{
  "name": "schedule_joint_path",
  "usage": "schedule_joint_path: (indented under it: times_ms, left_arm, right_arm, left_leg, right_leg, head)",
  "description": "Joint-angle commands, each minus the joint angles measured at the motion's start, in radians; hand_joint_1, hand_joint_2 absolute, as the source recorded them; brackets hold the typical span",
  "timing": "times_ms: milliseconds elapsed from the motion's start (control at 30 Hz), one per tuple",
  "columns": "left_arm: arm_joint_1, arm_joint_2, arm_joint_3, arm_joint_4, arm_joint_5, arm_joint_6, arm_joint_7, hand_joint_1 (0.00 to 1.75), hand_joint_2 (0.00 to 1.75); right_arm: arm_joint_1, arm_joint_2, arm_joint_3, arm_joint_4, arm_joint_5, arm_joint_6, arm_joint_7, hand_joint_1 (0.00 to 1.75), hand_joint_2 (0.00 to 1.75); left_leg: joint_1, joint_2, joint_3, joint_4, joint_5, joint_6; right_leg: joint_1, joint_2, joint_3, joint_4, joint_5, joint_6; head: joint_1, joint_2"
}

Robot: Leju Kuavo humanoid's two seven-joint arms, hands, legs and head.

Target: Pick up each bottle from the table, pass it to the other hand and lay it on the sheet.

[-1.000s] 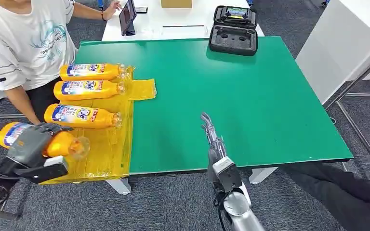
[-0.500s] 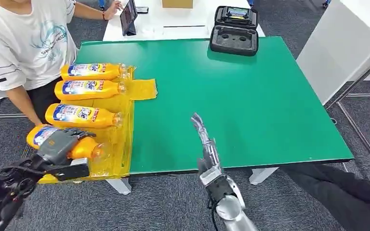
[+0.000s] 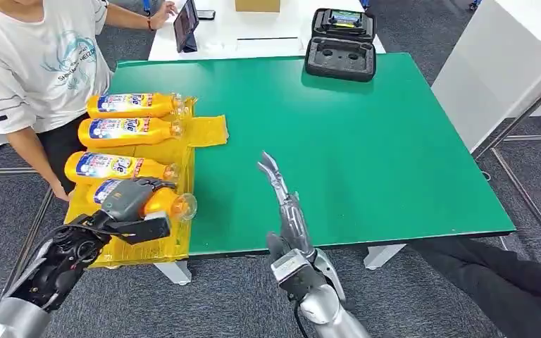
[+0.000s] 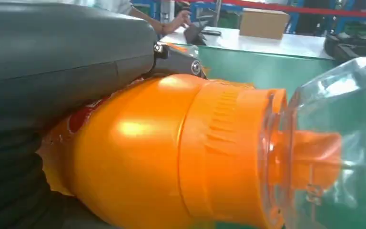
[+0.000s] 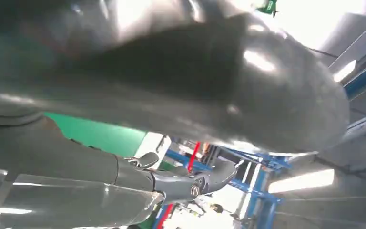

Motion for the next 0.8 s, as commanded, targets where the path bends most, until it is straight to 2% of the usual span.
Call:
schedule_joint_path:
  times_ms: [33,167,533,800]
  left_arm:
    - [-0.081,-0.021,-0.085,0.149,-0.024,-0.004,0.021,1.75,1.75]
    - [-0.065,0.0,-0.093,0.145,-0.042,-0.008,0.026,1.75,1.75]
    - [-0.067,0.0,-0.092,0.145,-0.042,-0.008,0.026,1.75,1.75]
    - [-0.074,0.025,-0.12,0.215,-0.182,0.007,0.118,1.75,1.75]
  right_arm:
    - [-0.071,-0.047,0.051,0.048,-0.036,0.008,0.022,0.0,0.0]
    - [-0.07,-0.055,0.053,0.057,-0.041,0.008,0.02,0.0,0.0]
    - [-0.069,-0.055,0.052,0.057,-0.042,0.008,0.019,0.0,0.0]
    - [-0.047,-0.059,0.057,0.071,-0.068,0.052,0.011,0.0,0.0]
  left_leg:
    - [0.0,0.0,0.005,-0.001,-0.001,0.0]
    - [0.0,0.001,0.006,-0.002,-0.002,0.0]
    - [0.0,0.001,0.004,-0.001,-0.001,0.0]
    - [0.0,0.001,0.005,-0.001,-0.001,-0.001]
  right_leg:
    - [0.0,-0.002,0.005,-0.001,-0.001,0.0]
    - [0.0,0.0,0.006,-0.001,-0.002,0.0]
    - [0.0,0.0,0.005,-0.001,-0.001,0.0]
    - [0.001,0.001,0.005,-0.001,-0.001,0.0]
  head:
    - [0.0,0.0]
    - [0.0,0.0]
    - [0.0,0.0]
    - [0.0,0.0]
